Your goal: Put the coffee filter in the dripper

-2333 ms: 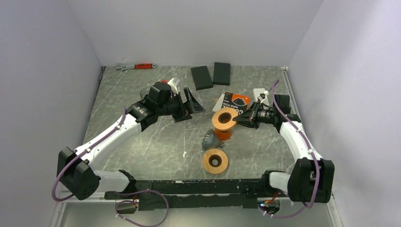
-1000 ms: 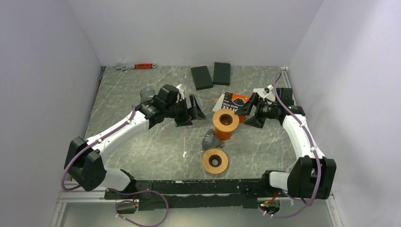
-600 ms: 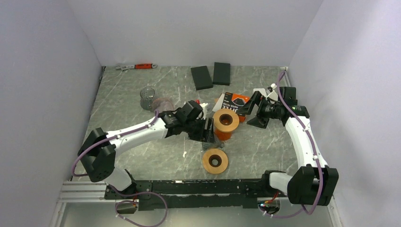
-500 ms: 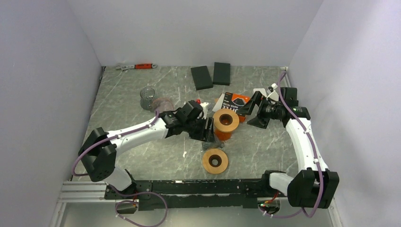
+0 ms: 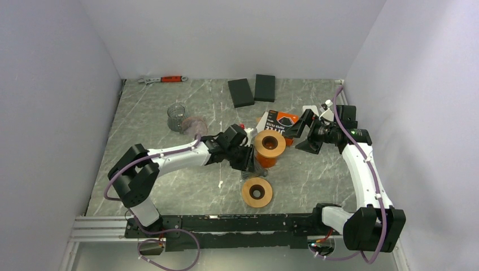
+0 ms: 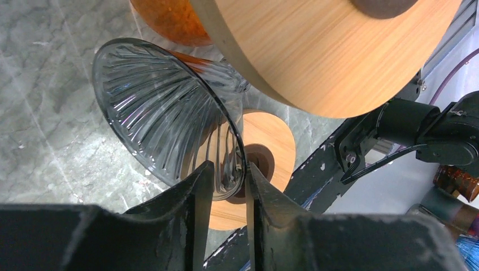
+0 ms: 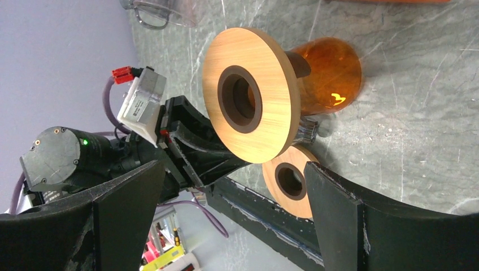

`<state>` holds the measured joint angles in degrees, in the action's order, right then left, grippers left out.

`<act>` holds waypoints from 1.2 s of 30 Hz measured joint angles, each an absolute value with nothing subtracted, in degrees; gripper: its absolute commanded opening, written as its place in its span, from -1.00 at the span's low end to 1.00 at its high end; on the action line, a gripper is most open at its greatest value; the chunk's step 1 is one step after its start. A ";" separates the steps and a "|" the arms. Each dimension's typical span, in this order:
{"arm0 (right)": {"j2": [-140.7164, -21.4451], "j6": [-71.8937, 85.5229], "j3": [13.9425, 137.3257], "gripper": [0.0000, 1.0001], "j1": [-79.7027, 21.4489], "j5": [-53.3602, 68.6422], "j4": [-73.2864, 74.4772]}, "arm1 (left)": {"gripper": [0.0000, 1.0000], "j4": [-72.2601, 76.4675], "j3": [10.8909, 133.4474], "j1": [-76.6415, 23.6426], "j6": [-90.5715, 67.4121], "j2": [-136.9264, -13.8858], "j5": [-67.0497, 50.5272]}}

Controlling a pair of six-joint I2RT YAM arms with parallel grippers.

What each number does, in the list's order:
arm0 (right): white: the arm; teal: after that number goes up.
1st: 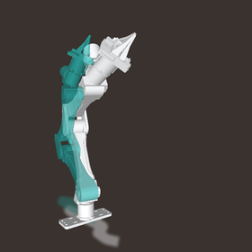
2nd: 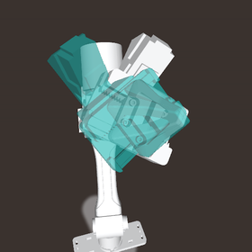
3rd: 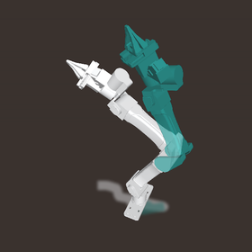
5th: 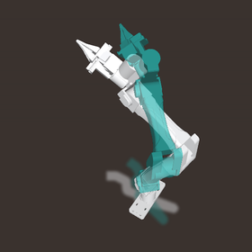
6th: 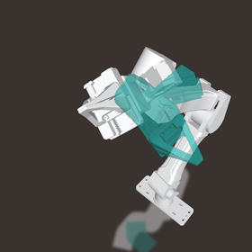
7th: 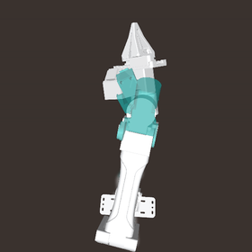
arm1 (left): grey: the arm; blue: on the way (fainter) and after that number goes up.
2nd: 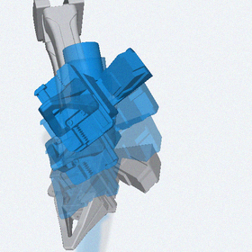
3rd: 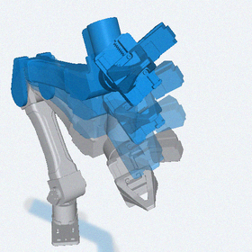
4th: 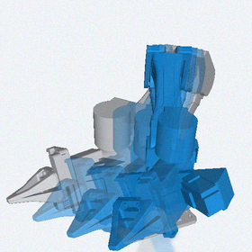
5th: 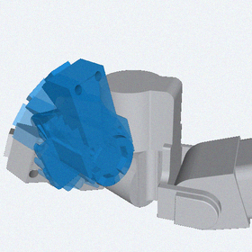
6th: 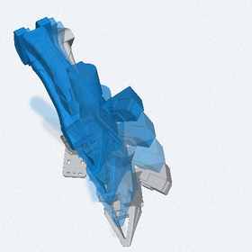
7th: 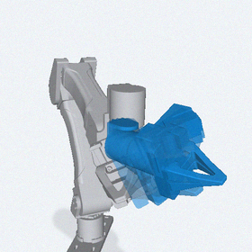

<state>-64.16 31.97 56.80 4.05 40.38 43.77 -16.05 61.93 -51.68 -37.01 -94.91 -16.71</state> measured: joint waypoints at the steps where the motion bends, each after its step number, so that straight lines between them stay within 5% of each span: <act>1: -64.16 31.97 56.80 0.98 4.05 40.38 43.77 | -0.40 -15.73 61.93 -51.70 -37.04 -95.24 -16.91; 10: -64.16 32.18 56.80 0.97 4.05 40.53 43.77 | -1.00 -14.09 62.19 -51.68 -36.75 -95.90 -18.20; 29: -67.37 31.05 60.29 0.97 4.10 40.99 45.80 | -1.00 -33.65 62.22 -51.11 -33.78 -81.25 -3.44; 36: -69.19 30.09 65.76 0.97 4.10 41.76 48.18 | -1.00 -44.84 72.71 -50.43 -20.03 -75.44 3.77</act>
